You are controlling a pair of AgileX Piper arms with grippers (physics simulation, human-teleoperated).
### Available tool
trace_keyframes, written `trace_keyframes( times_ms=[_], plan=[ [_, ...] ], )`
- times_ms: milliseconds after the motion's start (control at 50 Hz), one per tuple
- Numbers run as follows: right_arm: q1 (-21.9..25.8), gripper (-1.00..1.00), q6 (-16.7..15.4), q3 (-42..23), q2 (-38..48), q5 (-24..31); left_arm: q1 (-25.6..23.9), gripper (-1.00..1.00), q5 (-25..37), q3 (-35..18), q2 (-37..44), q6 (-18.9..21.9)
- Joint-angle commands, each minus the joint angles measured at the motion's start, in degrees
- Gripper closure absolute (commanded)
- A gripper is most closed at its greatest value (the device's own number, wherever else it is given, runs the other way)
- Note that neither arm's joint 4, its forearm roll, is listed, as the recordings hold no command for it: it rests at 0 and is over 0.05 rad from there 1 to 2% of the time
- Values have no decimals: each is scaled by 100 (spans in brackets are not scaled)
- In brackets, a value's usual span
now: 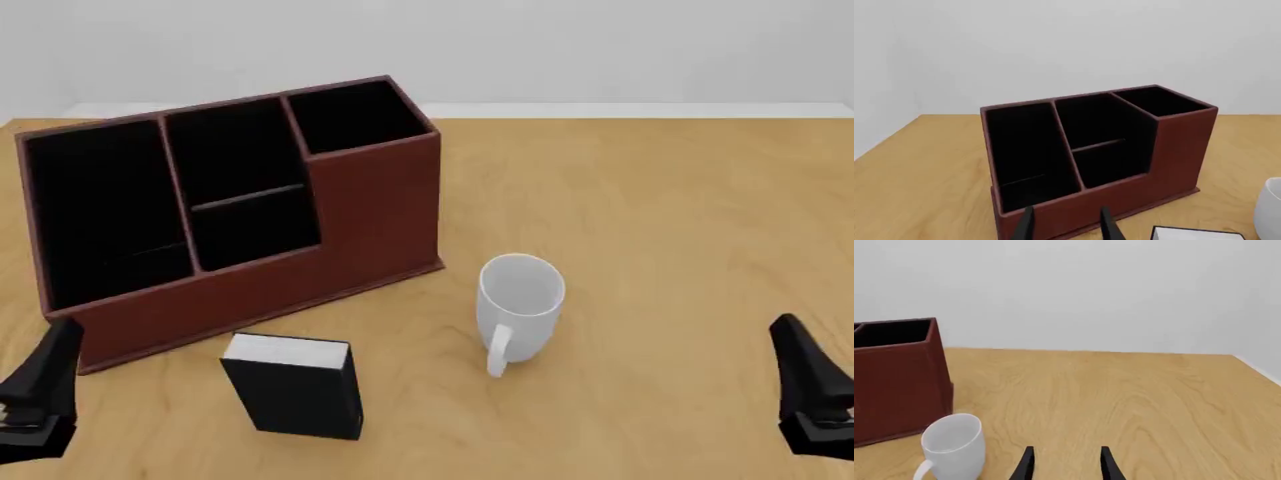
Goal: Pick up the book and place it in the front compartment of the caddy.
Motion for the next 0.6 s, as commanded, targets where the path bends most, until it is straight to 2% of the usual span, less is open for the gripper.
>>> trace_keyframes(
  times_ms=[20, 80, 360, 440, 480, 560, 600],
  plan=[
    [32, -100, 138, 133, -124, -153, 13, -100, -100, -43, 142, 12],
    [40, -100, 62, 140, -135, -175, -41, -100, -188, -42, 211, 45],
    [38, -100, 95, 136, -128, -168, -219, -100, -300, 2, 289, 80],
    [39, -100, 90, 135, -129, -167, -271, -100, -204, -45, 65, 219],
    [38, -100, 93, 134, -128, -166, -319, -100, -169, -167, 25, 151],
    [38, -100, 92, 136, -129, -168, -180, -100, -192, -378, 90, 484],
    [39, -100, 91, 144, -129, -176, -373, -100, -53, -706, 89, 685]
  ],
)
